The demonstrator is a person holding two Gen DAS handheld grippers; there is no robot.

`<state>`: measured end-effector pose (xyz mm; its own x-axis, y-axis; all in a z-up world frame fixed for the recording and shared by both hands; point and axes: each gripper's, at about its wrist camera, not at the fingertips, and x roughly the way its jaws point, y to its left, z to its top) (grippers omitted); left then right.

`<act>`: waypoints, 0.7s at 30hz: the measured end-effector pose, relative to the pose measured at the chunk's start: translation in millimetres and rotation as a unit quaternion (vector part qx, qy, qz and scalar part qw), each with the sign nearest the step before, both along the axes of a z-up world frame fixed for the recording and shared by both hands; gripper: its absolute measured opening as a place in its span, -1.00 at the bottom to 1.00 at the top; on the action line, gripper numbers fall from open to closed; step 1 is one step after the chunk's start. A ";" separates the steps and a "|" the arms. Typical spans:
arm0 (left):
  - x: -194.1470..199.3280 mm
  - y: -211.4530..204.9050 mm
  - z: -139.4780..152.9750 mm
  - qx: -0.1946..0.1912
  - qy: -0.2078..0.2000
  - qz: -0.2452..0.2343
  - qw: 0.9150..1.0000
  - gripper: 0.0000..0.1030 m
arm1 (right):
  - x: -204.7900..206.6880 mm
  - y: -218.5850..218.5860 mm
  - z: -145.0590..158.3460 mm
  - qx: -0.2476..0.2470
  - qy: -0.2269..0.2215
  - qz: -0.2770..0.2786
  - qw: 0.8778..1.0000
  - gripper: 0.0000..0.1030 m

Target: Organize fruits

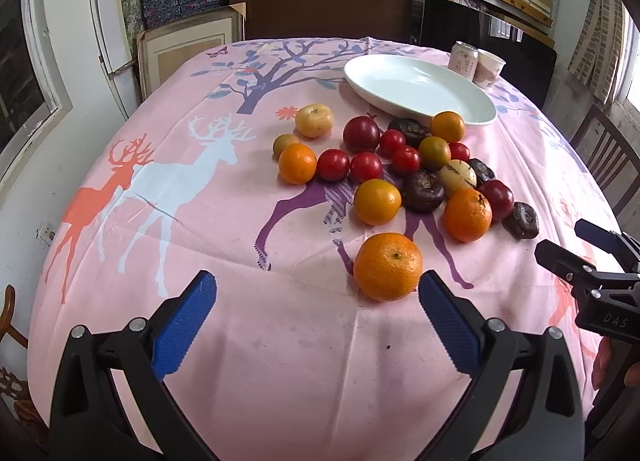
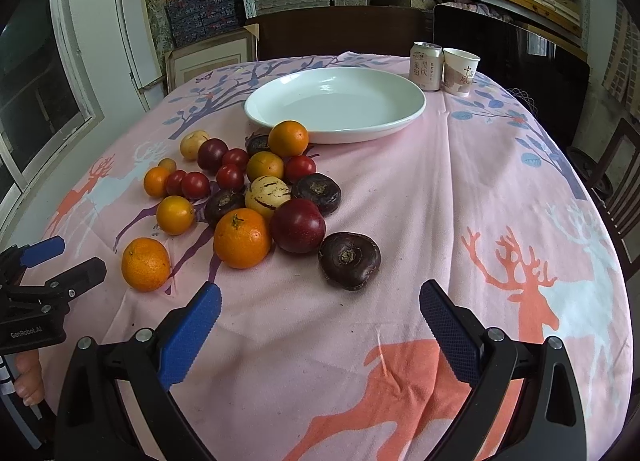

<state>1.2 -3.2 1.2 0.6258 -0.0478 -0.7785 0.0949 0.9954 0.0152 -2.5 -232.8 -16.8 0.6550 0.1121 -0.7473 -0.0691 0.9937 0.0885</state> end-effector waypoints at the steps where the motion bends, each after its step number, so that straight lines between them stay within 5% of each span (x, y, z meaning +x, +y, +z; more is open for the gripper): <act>1: 0.2 0.1 -0.1 0.000 0.001 0.000 1.000 0.92 | 0.4 -0.6 -0.5 0.001 0.001 -0.001 1.000 0.93; 21: 0.2 -4.8 -2.1 0.002 -0.001 -0.007 1.000 0.92 | 1.2 -2.3 -5.2 0.003 0.006 -0.002 1.000 0.93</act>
<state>1.4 -8.0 -0.9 0.6261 -0.0539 -0.7778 0.1090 0.9939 0.0189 -1.3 -235.1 -22.0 0.6464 0.1149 -0.7543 -0.0647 0.9933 0.0959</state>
